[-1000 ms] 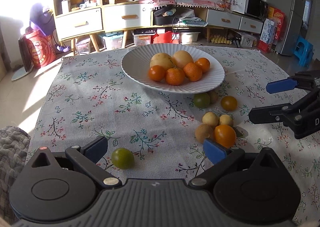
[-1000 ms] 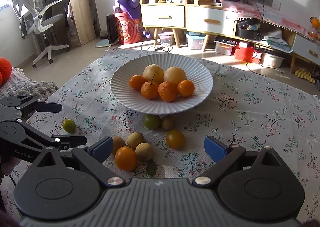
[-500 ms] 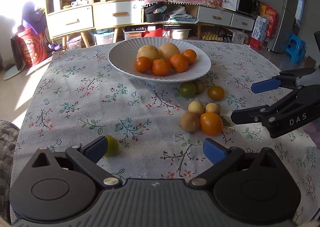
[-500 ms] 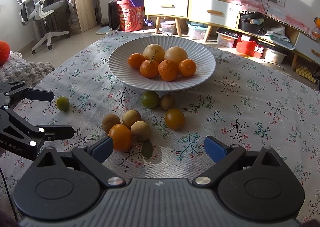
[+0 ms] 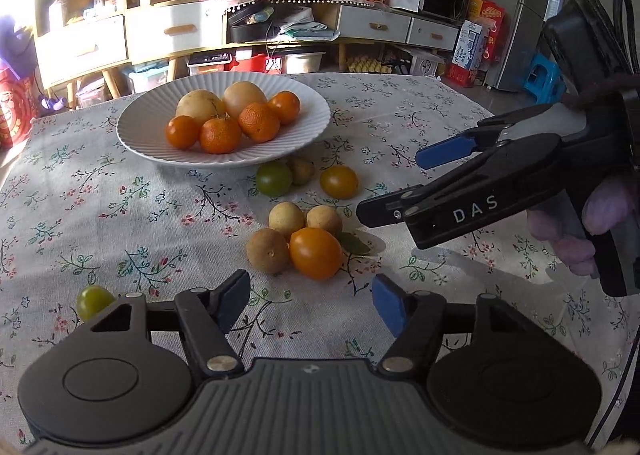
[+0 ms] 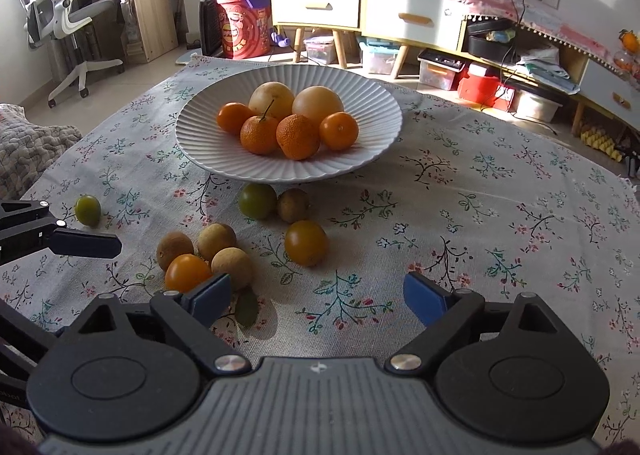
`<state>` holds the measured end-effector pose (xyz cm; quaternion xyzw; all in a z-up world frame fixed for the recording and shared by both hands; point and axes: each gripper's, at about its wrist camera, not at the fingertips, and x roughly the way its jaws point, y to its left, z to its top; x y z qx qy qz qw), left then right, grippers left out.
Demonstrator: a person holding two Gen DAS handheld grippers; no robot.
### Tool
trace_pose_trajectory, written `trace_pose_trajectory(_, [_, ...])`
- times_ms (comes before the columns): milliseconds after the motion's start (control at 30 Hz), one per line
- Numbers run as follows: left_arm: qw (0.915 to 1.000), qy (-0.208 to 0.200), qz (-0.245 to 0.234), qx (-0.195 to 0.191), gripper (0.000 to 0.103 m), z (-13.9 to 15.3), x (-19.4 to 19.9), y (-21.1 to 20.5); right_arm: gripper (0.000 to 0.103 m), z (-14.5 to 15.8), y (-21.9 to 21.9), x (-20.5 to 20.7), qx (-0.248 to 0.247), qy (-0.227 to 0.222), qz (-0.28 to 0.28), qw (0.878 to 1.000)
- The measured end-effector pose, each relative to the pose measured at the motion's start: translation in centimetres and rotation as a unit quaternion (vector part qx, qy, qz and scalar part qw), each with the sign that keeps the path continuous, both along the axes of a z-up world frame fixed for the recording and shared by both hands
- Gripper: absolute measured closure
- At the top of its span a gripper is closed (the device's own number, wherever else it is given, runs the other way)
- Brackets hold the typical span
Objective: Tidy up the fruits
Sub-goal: 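Withdraw both open tools from the bowl toward the fruit on the cloth, then grasp an orange with the left tool while the right tool grasps a yellow-orange fruit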
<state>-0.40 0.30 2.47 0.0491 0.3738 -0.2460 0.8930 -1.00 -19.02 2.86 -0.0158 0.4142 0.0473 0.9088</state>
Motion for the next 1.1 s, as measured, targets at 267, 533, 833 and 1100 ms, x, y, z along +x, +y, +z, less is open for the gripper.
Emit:
trace_pose_trajectory(267, [0.9998, 0.011, 0.013, -0.01, 0.061, -0.5, 1.4, -1.4, 0.034, -0.7, -0.7, 1.1, -0.015, 0.006, -0.003, 1.0])
trace_pose_trajectory(533, [0.9981, 0.018, 0.056, -0.017, 0.07, -0.5, 2.4, -1.3, 0.047, -1.1, -0.5, 2.1, -0.005, 0.009, 0.005, 1.0])
trace_pose_trajectory(833, [0.9966, 0.033, 0.073, -0.019, 0.078, -0.5, 2.3, -0.4, 0.052, -1.0, 0.5, 2.4, -0.001, 0.009, 0.027, 1.0])
trace_pose_trajectory(1100, [0.996, 0.036, 0.079, -0.021, 0.078, -0.3, 2.3, 0.1, 0.06, -1.0, 1.0, 2.5, -0.005, 0.011, 0.036, 0.999])
